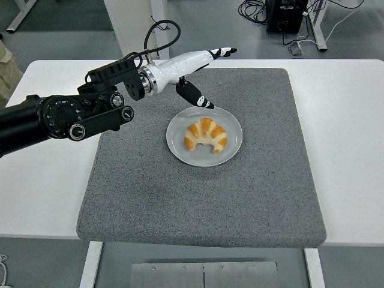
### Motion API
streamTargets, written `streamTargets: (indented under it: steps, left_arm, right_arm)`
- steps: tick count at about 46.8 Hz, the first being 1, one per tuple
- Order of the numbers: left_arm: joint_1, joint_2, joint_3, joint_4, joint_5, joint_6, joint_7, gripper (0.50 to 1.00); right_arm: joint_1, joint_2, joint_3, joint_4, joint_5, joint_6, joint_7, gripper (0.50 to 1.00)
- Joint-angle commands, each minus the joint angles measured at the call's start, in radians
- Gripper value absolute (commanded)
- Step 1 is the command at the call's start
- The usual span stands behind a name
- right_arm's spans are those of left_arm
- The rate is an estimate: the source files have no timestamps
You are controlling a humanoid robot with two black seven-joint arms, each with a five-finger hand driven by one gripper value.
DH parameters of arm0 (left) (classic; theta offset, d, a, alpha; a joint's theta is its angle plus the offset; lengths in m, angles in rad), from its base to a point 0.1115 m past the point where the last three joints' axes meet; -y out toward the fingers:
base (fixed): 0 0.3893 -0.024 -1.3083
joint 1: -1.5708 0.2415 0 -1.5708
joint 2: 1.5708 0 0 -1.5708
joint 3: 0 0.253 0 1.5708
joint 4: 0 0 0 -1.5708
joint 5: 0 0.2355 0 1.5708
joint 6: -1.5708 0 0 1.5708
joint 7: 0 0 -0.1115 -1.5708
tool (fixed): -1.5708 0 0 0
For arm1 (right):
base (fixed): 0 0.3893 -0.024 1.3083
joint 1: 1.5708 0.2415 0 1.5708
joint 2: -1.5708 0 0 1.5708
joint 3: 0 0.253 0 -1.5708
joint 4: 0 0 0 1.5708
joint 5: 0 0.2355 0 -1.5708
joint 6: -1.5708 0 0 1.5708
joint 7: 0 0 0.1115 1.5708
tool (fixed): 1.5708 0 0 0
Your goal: Place the bread on the plate
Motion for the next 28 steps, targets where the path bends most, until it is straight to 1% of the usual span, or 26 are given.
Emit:
streamTargets:
  steps: [1,8,19,26,28]
  left_arm:
    - [0.008,0.002,-0.022,0.001,-0.031,0.000,-0.005,0.986]
    - [0.033,-0.001,-0.117,0.014,-0.163,0.000,-0.013,0.986]
    - [0.051,-0.009,-0.174,0.050,-0.304,0.000,-0.082,0.986]
    - [0.071,-0.011,-0.219,0.090,-0.422,-0.003,-0.093,0.986]
    - [0.079,-0.012,-0.231,0.106,-0.456,-0.014,-0.093,0.986]
  right_arm:
    - [0.000,0.000,0.000,0.000,0.000,0.000,0.000,1.000]
    - [0.000,0.000,0.000,0.000,0.000,0.000,0.000,1.000]
    - [0.000,0.000,0.000,0.000,0.000,0.000,0.000,1.000]
    - [0.000,0.000,0.000,0.001,0.000,0.000,0.000,1.000]
    - [0.000,0.000,0.000,0.000,0.000,0.000,0.000,1.000]
